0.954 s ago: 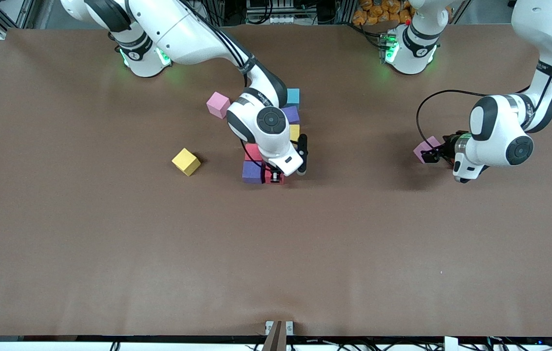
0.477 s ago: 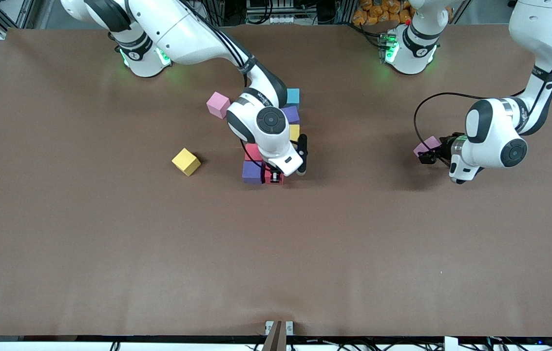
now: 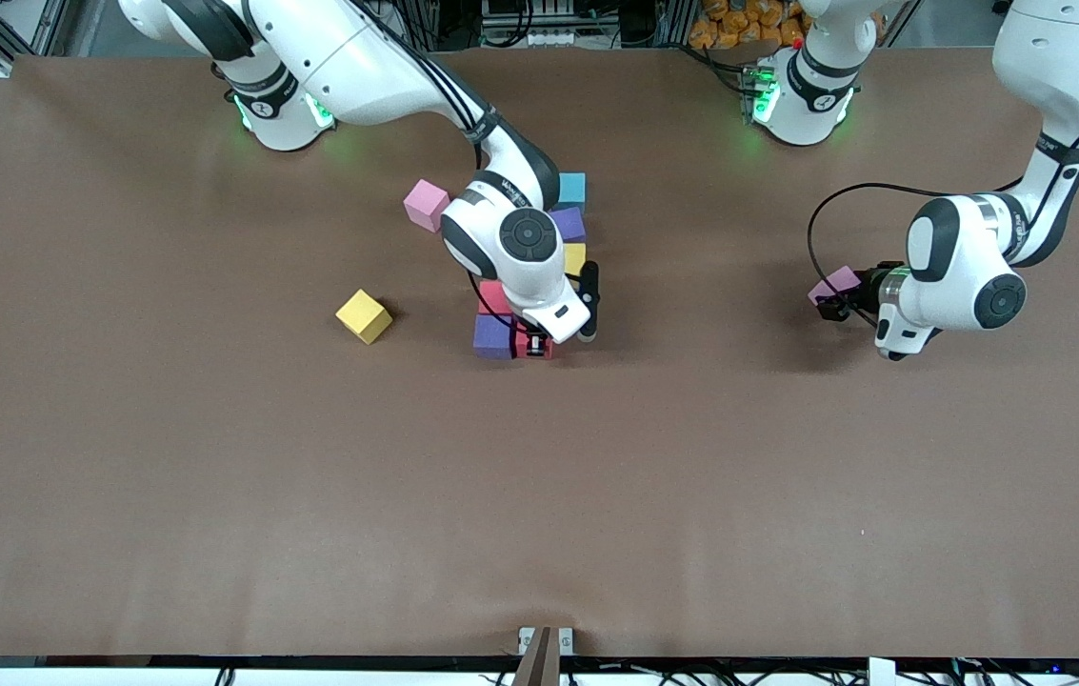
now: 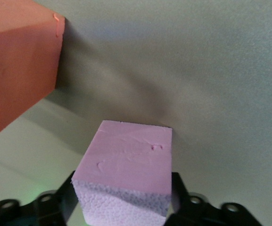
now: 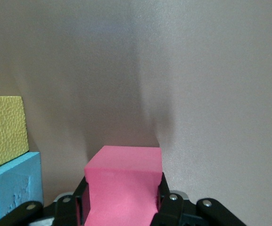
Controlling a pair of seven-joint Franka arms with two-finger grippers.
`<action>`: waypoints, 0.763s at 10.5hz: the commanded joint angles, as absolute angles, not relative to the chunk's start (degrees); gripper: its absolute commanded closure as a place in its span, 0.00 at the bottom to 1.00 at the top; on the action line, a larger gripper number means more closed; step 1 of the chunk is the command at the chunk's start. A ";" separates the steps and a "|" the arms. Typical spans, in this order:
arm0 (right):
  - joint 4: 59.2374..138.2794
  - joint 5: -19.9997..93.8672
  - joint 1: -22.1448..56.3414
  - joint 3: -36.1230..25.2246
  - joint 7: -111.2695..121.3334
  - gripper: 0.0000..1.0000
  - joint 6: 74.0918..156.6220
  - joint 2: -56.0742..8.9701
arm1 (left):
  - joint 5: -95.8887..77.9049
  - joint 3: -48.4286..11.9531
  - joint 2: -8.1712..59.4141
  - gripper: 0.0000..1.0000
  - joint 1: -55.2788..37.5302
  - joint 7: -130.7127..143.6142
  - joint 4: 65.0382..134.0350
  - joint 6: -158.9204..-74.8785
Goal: Form number 2 with 11 blocks
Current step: 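Lift the lavender cube with the left gripper while the right gripper holds pink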
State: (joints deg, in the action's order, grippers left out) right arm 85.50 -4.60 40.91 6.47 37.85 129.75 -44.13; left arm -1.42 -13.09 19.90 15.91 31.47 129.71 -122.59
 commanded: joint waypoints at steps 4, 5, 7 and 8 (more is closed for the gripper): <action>88.07 -4.57 39.29 7.74 39.29 0.48 130.17 -42.28 | -2.64 -13.45 19.95 0.39 16.26 31.11 129.29 -123.22; 88.07 -4.57 39.03 7.73 39.64 0.48 130.17 -42.28 | -2.64 -13.45 19.95 0.39 16.26 31.81 129.03 -123.14; 88.07 -4.57 39.02 7.73 39.73 0.46 130.17 -42.28 | -2.64 -13.45 19.95 0.39 16.09 33.56 127.97 -122.96; 88.07 -4.57 39.02 7.73 39.64 0.40 130.17 -42.28 | -2.64 -13.53 20.04 0.39 15.65 35.40 127.45 -122.96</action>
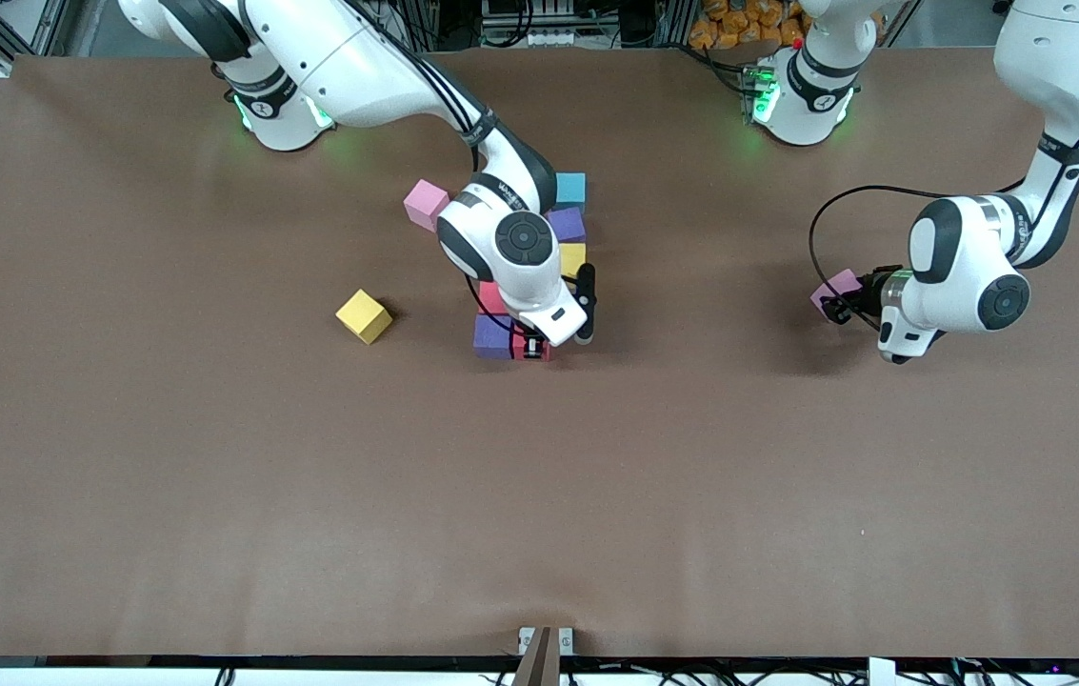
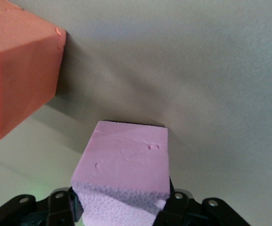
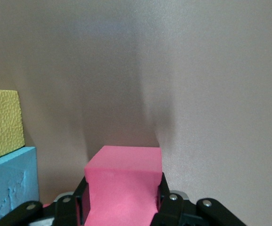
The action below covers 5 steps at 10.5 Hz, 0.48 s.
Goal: Form number 2 with 11 blocks
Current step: 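Lift the lavender cube with the left gripper while the right gripper holds pink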
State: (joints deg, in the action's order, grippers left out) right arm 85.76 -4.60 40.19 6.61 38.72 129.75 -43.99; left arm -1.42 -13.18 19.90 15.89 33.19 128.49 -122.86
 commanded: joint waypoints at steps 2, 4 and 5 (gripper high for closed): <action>88.07 -4.57 39.11 7.73 38.94 0.27 130.17 -42.36 | -2.72 -13.80 20.13 0.39 14.25 39.88 126.13 -122.87; 88.07 -4.57 39.11 7.73 38.94 0.18 130.17 -42.36 | -3.07 -13.97 20.30 0.39 12.75 43.75 125.25 -122.87; 88.07 -4.57 39.11 7.73 38.94 0.16 130.25 -42.36 | -4.29 -13.97 20.65 0.39 12.40 44.47 124.81 -122.78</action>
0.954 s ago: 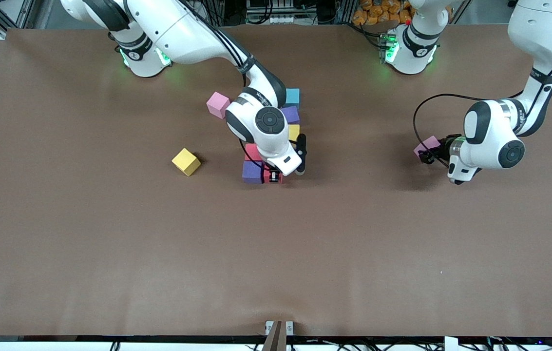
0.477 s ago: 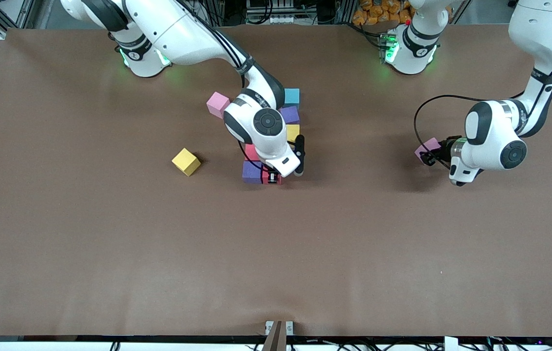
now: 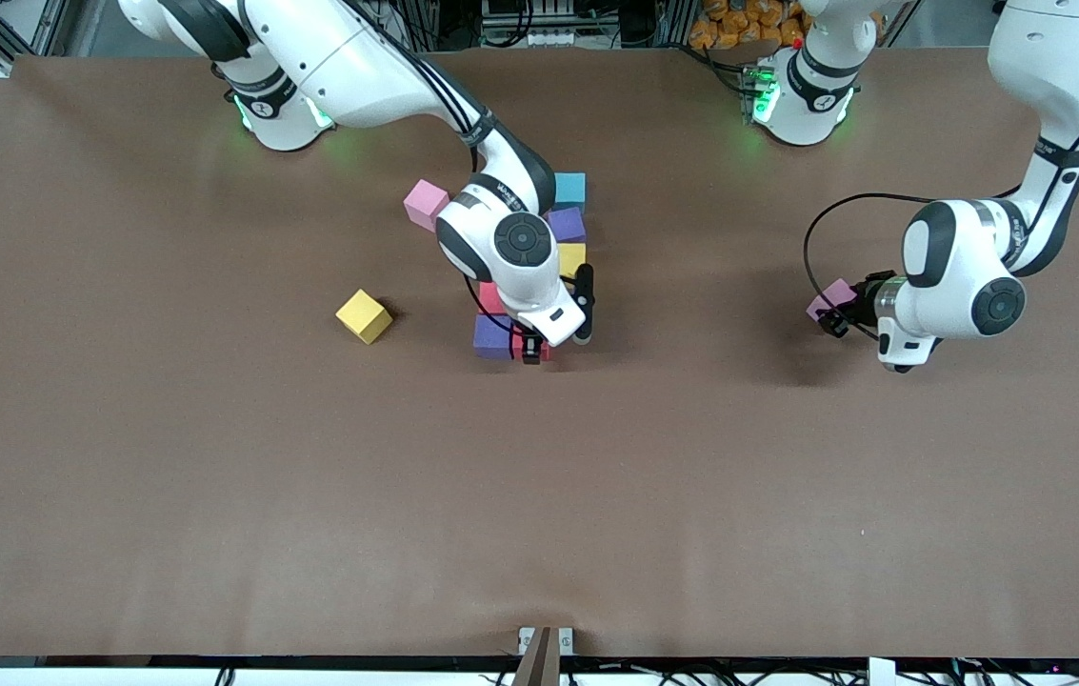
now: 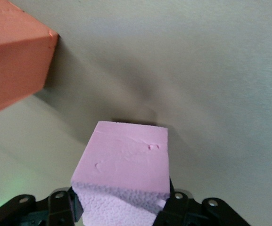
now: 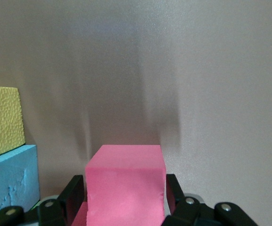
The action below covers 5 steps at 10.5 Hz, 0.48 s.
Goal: Form number 2 with 11 blocks
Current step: 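Lift the lavender cube with the left gripper while the right gripper holds pink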
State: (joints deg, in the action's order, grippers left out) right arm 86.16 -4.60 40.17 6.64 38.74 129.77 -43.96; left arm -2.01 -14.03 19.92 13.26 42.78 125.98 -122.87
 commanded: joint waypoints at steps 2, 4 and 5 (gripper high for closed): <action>87.98 -4.48 39.11 7.73 38.94 0.13 130.25 -42.36 | -7.72 -14.06 21.01 0.39 12.31 44.56 123.93 -122.43; 87.98 -4.48 39.20 7.73 38.93 0.00 130.17 -42.28 | -9.66 -14.06 21.09 0.39 10.21 47.26 123.22 -122.43; 87.98 -4.48 39.29 7.82 38.94 0.00 130.17 -42.28 | -9.93 -14.06 21.62 0.39 8.80 49.63 122.44 -122.43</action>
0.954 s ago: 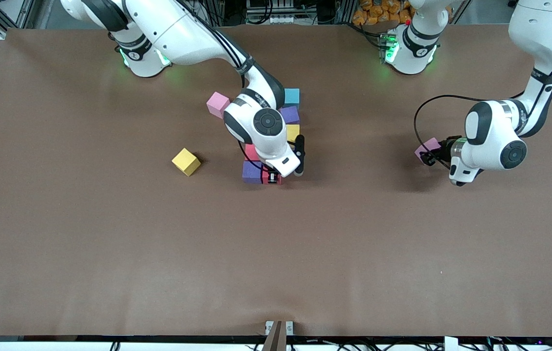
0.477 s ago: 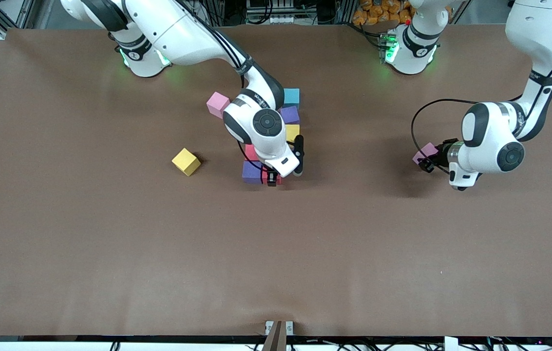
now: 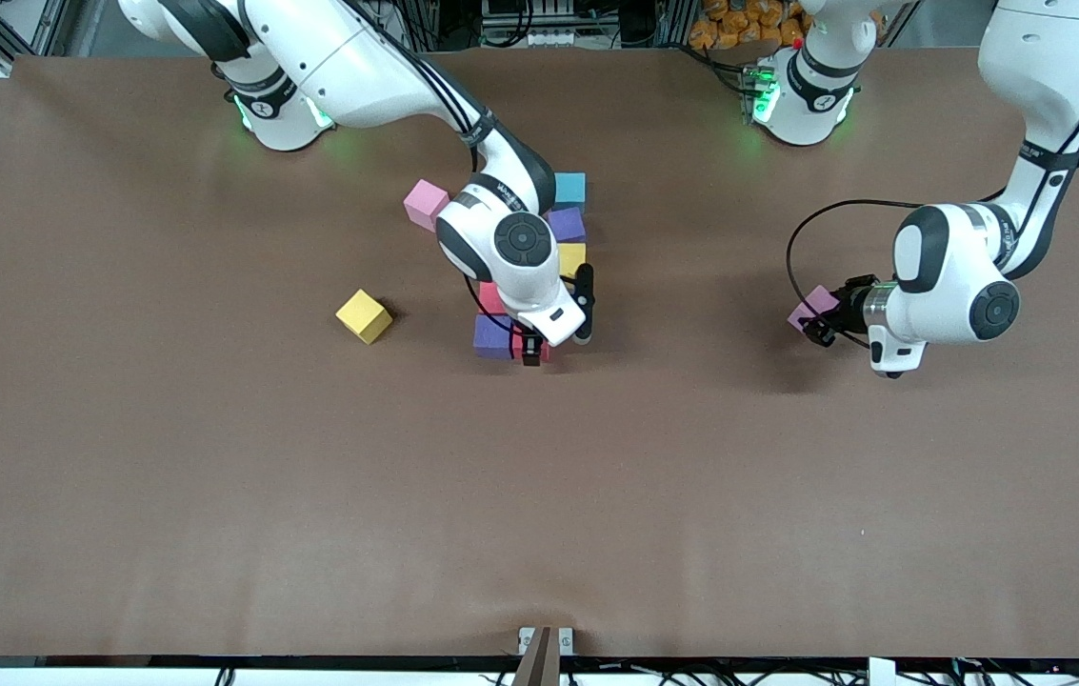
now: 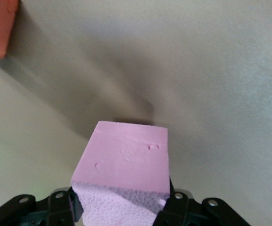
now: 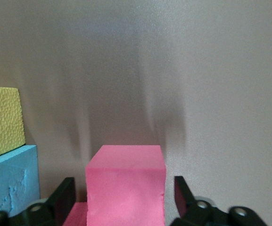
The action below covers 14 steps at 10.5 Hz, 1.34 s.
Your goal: Form number 2 with 11 blocks
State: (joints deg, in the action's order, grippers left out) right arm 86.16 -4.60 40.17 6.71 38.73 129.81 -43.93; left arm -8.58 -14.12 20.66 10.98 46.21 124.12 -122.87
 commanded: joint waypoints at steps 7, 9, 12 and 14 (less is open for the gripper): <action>87.89 -4.31 39.11 8.08 38.85 0.00 127.10 -39.47 | -19.67 -14.06 23.82 0.43 2.03 61.06 117.78 -122.43; 87.89 -4.13 39.02 8.17 38.85 0.00 125.00 -37.89 | -21.71 -13.97 24.08 0.45 -0.78 66.77 116.81 -122.52; 88.50 -3.43 37.62 8.53 38.33 0.00 115.18 -30.01 | -22.32 -13.97 24.78 0.44 -2.72 72.14 115.23 -122.78; 95.66 -3.43 33.69 8.35 37.88 0.00 115.04 -21.49 | -24.08 -13.97 25.66 0.44 -4.39 75.30 113.92 -123.05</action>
